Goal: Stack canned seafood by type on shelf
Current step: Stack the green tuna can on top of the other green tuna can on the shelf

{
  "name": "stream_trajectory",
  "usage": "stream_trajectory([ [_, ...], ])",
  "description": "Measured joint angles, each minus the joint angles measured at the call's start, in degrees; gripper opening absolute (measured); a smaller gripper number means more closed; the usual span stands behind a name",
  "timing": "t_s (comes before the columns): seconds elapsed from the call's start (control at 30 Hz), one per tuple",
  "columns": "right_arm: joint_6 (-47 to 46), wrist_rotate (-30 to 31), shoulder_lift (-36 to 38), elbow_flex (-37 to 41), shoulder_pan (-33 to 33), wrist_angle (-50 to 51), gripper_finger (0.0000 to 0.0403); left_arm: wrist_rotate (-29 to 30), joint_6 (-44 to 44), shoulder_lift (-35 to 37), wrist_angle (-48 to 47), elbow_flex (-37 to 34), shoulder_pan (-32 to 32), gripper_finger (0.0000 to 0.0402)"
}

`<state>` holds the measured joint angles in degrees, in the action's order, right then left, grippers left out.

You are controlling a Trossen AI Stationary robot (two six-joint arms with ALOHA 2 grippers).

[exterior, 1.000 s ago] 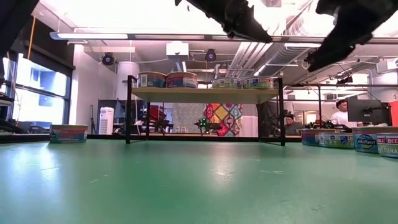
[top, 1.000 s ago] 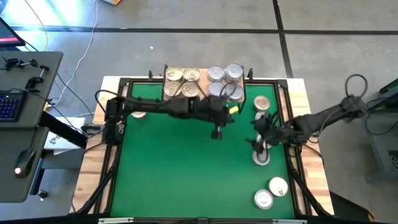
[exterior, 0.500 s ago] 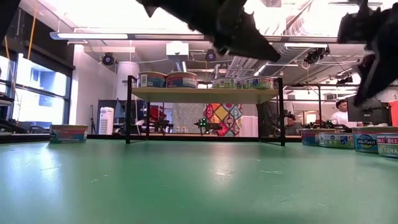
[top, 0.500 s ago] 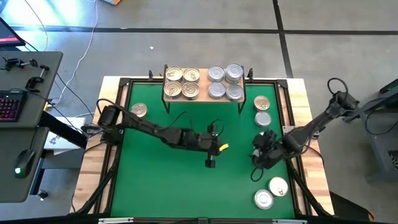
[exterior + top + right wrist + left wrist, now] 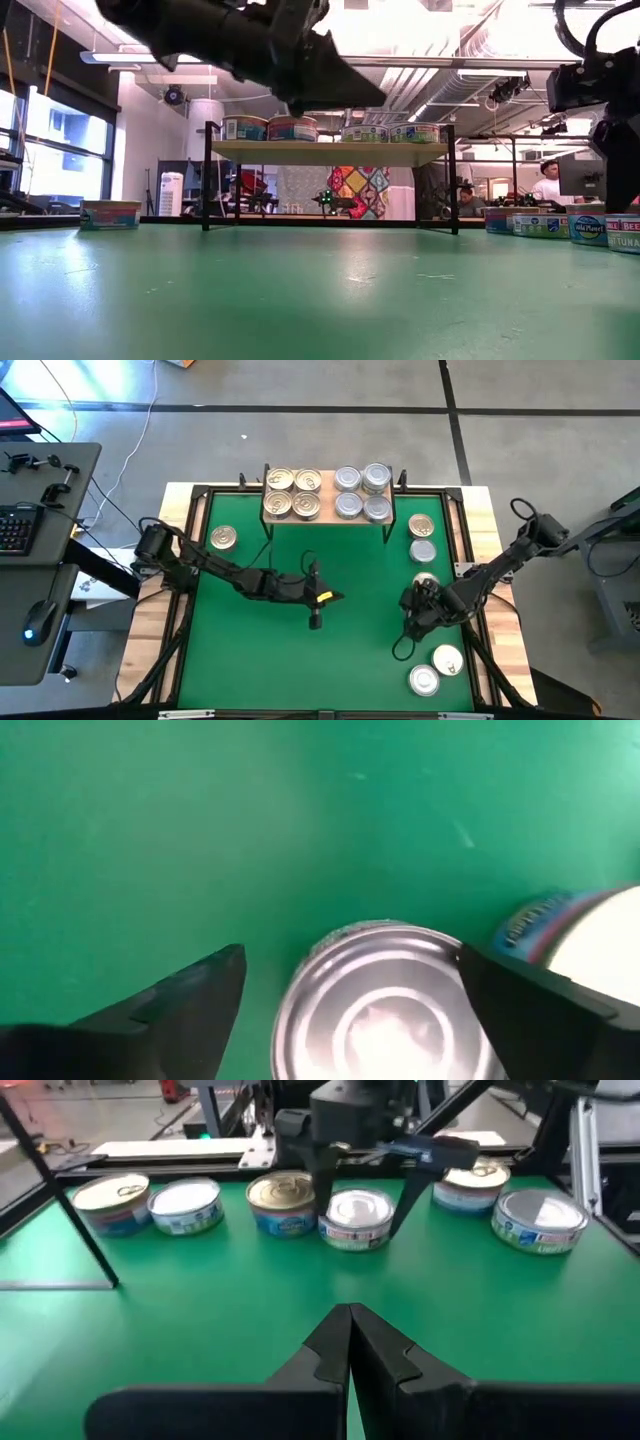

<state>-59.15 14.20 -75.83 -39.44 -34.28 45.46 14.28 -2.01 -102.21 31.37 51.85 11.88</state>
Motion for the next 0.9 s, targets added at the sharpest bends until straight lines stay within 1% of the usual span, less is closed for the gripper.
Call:
stream_trajectory([
  [0.13, 3.6, -0.8, -0.7, 0.0, 0.2, -1.7, 0.0329, 0.9, -0.5, 0.1, 0.1, -0.6, 0.0, 0.0],
  [0.27, 5.0, -1.3, -0.7, 0.0, 0.6, -1.4, 0.0291, 0.9, -0.5, -0.1, -0.1, -0.6, 0.3, 0.0],
  [0.37, 5.7, -1.4, -0.7, 0.0, 1.5, -1.0, 0.0258, 0.9, -0.4, -0.1, 0.0, -0.6, 0.6, 0.0],
  [0.5, 6.7, -1.0, -0.4, 2.6, 3.2, -3.0, 0.0209, 0.9, -0.4, -0.1, 0.0, -0.6, 0.6, 0.0],
  [0.67, 5.8, 2.1, -0.6, 4.2, 5.0, -4.4, 0.0146, 0.9, -0.4, -0.1, 0.2, -0.6, 0.5, 0.0],
  [0.8, 5.8, 1.8, -0.6, 4.2, 7.1, -4.4, 0.0101, 0.9, -0.4, -0.1, 0.3, -0.6, 0.5, 0.0],
  [0.9, 8.3, 1.4, -0.6, 3.5, 7.6, -4.1, 0.0075, 0.9, -0.4, -0.1, 0.3, -0.6, 0.5, 0.0],
])
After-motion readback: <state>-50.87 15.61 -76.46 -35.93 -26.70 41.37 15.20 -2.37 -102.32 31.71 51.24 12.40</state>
